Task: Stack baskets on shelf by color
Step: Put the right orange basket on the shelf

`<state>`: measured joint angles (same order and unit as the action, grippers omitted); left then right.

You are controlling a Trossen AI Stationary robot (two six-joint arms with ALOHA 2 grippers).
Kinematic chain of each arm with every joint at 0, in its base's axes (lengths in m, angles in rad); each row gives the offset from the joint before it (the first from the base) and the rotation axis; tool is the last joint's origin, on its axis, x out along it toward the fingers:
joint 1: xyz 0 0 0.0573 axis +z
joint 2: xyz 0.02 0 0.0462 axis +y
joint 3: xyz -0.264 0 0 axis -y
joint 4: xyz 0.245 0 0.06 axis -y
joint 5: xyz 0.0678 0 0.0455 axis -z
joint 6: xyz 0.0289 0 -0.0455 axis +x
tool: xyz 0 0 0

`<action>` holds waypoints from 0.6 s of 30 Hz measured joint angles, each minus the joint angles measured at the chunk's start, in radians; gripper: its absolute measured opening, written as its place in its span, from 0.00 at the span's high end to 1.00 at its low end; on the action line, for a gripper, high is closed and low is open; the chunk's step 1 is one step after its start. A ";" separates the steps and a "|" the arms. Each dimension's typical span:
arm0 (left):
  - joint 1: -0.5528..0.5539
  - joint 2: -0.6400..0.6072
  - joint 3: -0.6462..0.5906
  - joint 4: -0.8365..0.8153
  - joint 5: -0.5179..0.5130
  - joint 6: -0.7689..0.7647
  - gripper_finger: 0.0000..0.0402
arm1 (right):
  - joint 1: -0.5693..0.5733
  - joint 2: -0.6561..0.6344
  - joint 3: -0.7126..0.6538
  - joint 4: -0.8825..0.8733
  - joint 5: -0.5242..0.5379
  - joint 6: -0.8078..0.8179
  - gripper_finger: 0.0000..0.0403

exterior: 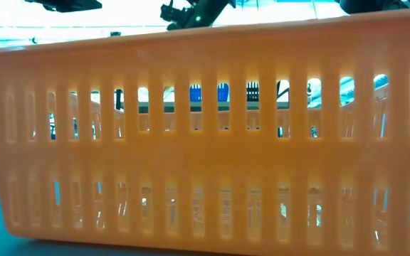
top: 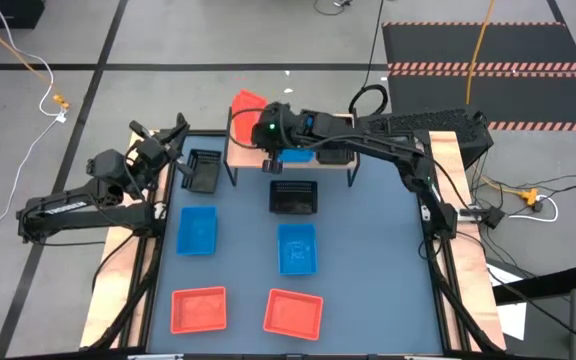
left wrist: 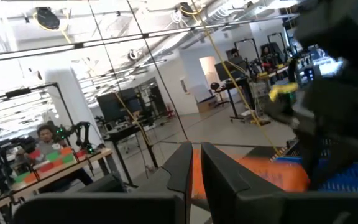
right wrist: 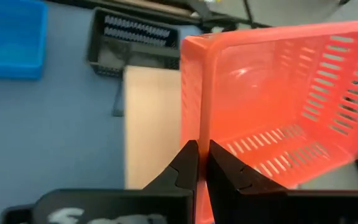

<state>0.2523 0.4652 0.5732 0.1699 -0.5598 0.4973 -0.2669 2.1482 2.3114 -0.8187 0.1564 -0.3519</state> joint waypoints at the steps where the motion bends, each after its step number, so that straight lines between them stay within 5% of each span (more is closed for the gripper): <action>1: 0.000 0.000 0.000 0.000 0.000 0.001 0.91 | 0.003 0.001 -0.016 0.015 -0.001 0.016 0.97; 18: 0.001 0.000 0.000 0.044 0.000 0.045 0.91 | 0.014 -0.003 -0.078 0.039 0.000 0.159 0.93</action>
<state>0.2531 0.4652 0.5732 0.2144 -0.5594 0.5419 -0.2531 2.1456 2.2330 -0.7797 0.1562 -0.1929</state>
